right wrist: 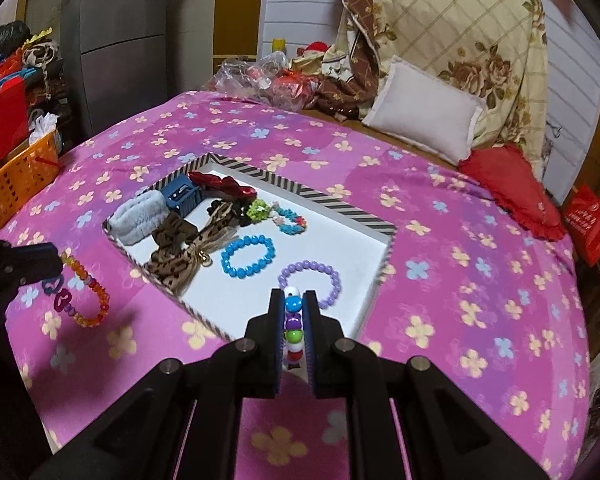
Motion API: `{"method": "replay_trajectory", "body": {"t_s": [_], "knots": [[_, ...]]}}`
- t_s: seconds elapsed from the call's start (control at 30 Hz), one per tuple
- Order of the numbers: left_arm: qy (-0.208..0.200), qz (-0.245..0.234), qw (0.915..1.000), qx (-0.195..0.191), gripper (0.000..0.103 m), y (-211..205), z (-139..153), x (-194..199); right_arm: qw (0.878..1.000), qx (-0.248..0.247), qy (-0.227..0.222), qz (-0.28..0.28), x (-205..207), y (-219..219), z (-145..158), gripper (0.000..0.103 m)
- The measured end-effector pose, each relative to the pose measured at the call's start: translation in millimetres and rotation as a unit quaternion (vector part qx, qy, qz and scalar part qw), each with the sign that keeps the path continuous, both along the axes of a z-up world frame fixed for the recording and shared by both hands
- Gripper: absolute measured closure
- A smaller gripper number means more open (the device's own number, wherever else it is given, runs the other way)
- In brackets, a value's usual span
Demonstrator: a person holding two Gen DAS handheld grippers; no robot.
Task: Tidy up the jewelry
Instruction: 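Carry both bracelets into the box and open both tools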
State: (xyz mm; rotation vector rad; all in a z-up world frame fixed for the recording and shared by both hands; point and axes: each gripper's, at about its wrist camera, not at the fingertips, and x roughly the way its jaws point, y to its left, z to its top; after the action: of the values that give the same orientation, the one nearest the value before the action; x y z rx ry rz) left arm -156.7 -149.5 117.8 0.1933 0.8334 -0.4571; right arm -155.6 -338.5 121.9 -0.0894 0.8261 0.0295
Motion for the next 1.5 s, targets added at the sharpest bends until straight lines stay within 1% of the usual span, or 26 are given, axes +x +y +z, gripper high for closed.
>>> {"method": "replay_trajectory", "body": {"t_s": [0.13, 0.2, 0.37, 0.43, 0.53, 0.57, 0.63, 0.7, 0.77, 0.83, 0.87, 0.9, 1.0, 1.17, 1.3, 1.4, 1.43, 1.5], "knots": [[-0.008, -0.002, 1.0, 0.005, 0.089, -4, 7, 7, 0.999, 0.04, 0.021, 0.003, 22, 0, -18, 0.094], [-0.013, -0.004, 0.9999, 0.005, 0.089, -6, 12, 10, 0.998, 0.047, 0.036, -0.005, 29, -4, -32, 0.094], [-0.025, -0.017, 0.9995, 0.008, 0.089, -23, 27, 22, 0.995, 0.055, 0.07, -0.035, 36, -26, -63, 0.094], [-0.024, -0.028, 0.9993, 0.01, 0.089, -36, 31, 27, 0.995, 0.055, 0.076, -0.036, 35, -30, -69, 0.094], [-0.021, -0.04, 0.9989, 0.013, 0.089, -56, 34, 38, 0.995, 0.042, 0.085, -0.042, 35, -34, -77, 0.094], [-0.017, -0.042, 0.9989, 0.012, 0.089, -63, 34, 43, 0.994, 0.042, 0.088, -0.046, 35, -36, -79, 0.092], [-0.009, -0.044, 0.999, 0.008, 0.089, -74, 35, 51, 0.993, 0.06, 0.084, -0.049, 32, -41, -79, 0.085], [-0.003, -0.046, 0.9989, 0.006, 0.089, -86, 35, 59, 0.993, 0.071, 0.075, -0.051, 28, -45, -76, 0.068], [0.003, -0.051, 0.9987, 0.006, 0.089, -103, 35, 69, 0.994, 0.078, 0.061, -0.052, 21, -48, -69, 0.064], [0.011, -0.056, 0.9984, 0.003, 0.089, -119, 33, 77, 0.994, 0.085, 0.047, -0.053, 14, -51, -62, 0.064], [0.013, -0.058, 0.9982, 0.003, 0.089, -125, 32, 79, 0.994, 0.089, 0.041, -0.054, 10, -52, -59, 0.062], [0.016, -0.061, 0.998, 0.002, 0.089, -137, 30, 85, 0.994, 0.092, 0.038, -0.055, 8, -54, -57, 0.059], [0.024, -0.065, 0.9976, 0.002, 0.089, -163, 21, 97, 0.993, 0.1, 0.026, -0.056, -2, -58, -51, 0.055], [0.054, -0.075, 0.9957, -0.014, 0.089, -200, -1, 121, 0.993, 0.104, 0.017, -0.054, -11, -66, -48, 0.054], [0.073, -0.078, 0.9936, -0.038, 0.089, -224, -21, 143, 0.992, 0.114, 0.015, -0.058, -15, -75, -48, 0.053], [0.087, -0.067, 0.9936, -0.029, 0.089, -229, -38, 160, 0.991, 0.119, 0.018, -0.058, -15, -79, -50, 0.053], [0.1, -0.051, 0.9935, -0.021, 0.089, -226, -49, 170, 0.991, 0.119, 0.018, -0.057, -15, -80, -51, 0.053], [0.113, -0.03, 0.9931, -0.008, 0.089, -220, -63, 181, 0.991, 0.121, 0.017, -0.057, -15, -82, -53, 0.053]]}}
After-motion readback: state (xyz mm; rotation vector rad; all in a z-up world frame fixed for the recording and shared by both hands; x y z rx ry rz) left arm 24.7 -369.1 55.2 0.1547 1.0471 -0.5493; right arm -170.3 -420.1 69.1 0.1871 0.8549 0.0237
